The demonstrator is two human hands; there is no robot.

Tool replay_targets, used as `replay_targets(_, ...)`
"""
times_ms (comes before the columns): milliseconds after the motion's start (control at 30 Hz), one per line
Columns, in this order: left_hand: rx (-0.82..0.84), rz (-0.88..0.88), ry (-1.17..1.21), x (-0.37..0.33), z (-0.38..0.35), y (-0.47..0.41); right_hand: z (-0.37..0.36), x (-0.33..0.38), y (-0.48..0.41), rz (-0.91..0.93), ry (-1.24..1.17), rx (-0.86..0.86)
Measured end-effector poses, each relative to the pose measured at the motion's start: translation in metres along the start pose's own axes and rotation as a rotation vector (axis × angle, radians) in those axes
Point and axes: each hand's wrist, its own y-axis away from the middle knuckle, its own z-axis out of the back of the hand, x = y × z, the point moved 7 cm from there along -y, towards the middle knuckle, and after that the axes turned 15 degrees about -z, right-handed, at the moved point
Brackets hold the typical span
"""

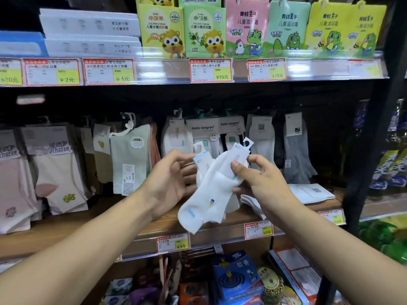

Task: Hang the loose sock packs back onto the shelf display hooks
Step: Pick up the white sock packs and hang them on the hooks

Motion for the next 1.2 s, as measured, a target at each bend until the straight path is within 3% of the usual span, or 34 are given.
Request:
replay_targets(67,0.024,0.002,-0.002,0.005,0.000,0.002,0.001,-0.004,-0.002,-0.032,-0.064,-0.015)
replay_targets(167,-0.082,-0.008,-0.062,0.017,0.006,0.004,0.000,-0.010,-0.002,-0.056,-0.092,0.004)
replay_targets(467,-0.347,-0.251,-0.403,-0.024,0.041,-0.012,0.031,0.017,0.008,0.083,0.121,-0.094)
replay_targets(733,-0.329,-0.249,-0.480,-0.039,0.052,-0.010,0.040,0.028,0.009,0.126,0.152,-0.108)
replay_targets(1200,-0.330,-0.240,-0.656,-0.041,0.051,-0.041,-0.008,0.034,-0.011,0.158,0.248,-0.075)
